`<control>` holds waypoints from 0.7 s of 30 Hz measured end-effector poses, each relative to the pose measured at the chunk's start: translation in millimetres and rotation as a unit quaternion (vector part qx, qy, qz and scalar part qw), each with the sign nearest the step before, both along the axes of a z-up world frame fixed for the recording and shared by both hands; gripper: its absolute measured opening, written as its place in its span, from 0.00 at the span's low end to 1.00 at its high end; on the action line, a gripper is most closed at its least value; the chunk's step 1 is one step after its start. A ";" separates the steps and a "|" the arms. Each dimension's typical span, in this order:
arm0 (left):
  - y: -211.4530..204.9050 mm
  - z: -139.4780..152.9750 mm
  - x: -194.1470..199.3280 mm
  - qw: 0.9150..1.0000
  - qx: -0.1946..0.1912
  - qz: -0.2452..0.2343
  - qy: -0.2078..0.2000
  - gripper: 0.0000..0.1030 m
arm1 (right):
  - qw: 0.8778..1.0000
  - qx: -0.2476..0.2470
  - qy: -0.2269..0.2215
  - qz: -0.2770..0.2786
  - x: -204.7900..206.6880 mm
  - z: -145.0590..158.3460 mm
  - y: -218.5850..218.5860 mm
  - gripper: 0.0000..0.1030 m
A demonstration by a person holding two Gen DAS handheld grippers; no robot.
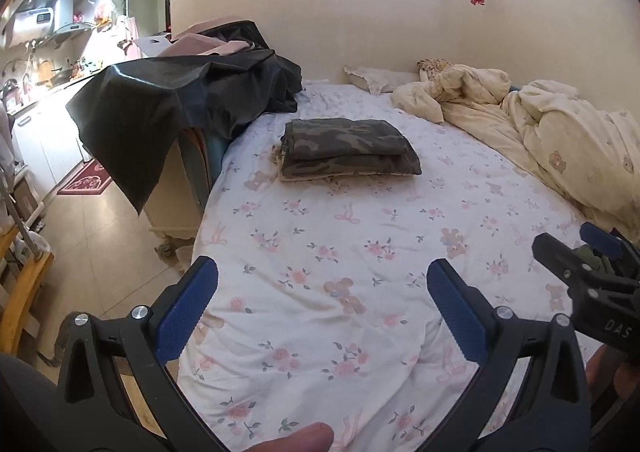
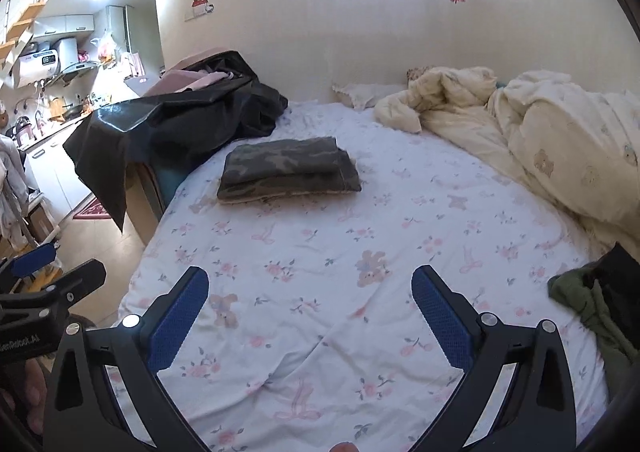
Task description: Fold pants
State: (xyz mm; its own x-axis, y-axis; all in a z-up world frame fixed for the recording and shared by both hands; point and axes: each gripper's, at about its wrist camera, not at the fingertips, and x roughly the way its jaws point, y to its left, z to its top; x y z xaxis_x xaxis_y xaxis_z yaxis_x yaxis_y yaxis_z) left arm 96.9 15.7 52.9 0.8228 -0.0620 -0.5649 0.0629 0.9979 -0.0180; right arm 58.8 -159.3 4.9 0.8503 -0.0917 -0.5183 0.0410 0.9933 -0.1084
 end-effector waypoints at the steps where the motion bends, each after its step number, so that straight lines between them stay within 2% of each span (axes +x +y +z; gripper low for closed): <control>1: -0.1 -0.4 0.9 1.000 0.000 0.001 0.000 1.00 | 1.000 0.001 -0.003 0.000 -0.4 0.5 -0.4 1.00; 21: -4.4 -1.3 0.1 1.000 0.006 0.000 -0.004 1.00 | 1.000 0.002 -0.006 0.000 -3.8 3.4 -4.0 1.00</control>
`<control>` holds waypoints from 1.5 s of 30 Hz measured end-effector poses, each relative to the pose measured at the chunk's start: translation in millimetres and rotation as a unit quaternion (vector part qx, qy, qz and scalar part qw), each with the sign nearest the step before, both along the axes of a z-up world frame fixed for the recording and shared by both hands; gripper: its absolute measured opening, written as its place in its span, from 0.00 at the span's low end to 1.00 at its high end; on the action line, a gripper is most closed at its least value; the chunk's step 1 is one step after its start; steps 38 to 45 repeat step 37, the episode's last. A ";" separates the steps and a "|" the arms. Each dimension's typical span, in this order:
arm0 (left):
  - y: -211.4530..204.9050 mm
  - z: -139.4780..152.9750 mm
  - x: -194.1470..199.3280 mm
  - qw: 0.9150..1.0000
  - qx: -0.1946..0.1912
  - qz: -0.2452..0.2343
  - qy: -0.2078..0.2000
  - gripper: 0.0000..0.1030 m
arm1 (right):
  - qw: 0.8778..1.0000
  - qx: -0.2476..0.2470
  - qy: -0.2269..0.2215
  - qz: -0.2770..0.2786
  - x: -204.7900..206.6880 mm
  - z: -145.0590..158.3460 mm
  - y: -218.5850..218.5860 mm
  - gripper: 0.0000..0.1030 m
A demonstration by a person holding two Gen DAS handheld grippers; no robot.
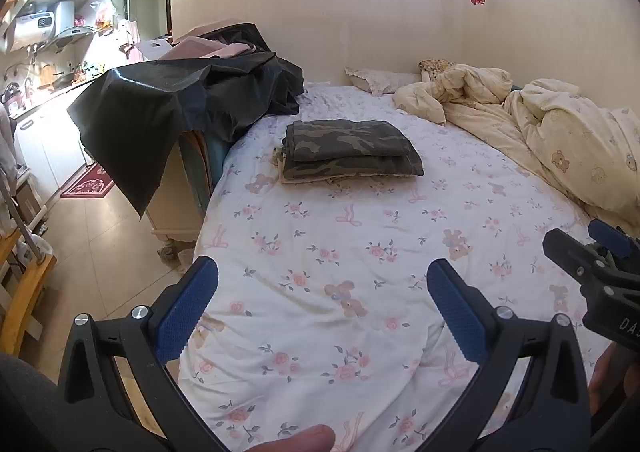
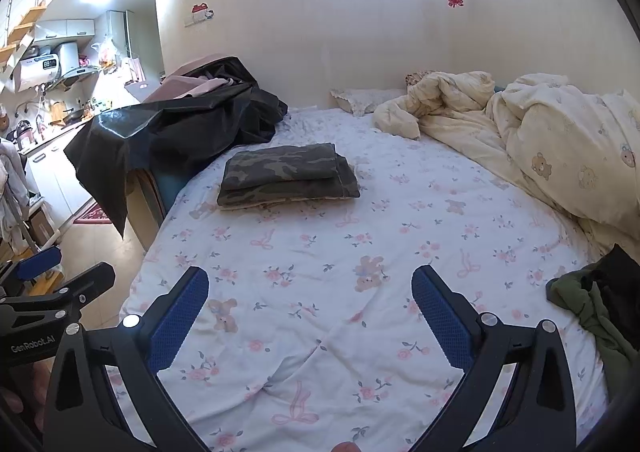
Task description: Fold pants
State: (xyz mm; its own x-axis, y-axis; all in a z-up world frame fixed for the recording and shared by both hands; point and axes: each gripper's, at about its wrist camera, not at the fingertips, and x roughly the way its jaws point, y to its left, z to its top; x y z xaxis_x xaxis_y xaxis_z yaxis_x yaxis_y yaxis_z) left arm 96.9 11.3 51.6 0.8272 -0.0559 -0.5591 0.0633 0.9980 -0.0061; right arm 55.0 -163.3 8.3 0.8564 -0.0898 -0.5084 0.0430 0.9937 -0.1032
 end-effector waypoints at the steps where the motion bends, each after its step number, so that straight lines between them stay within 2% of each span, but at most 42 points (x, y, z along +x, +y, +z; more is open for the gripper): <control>1: 0.2 -0.1 0.3 1.000 0.000 0.000 0.000 1.00 | 1.000 0.000 0.000 0.000 0.0 0.0 -0.1 1.00; 45: -0.8 -2.0 -6.0 1.000 -0.005 0.006 0.005 1.00 | 1.000 -0.004 0.006 0.006 3.0 -1.8 -0.7 1.00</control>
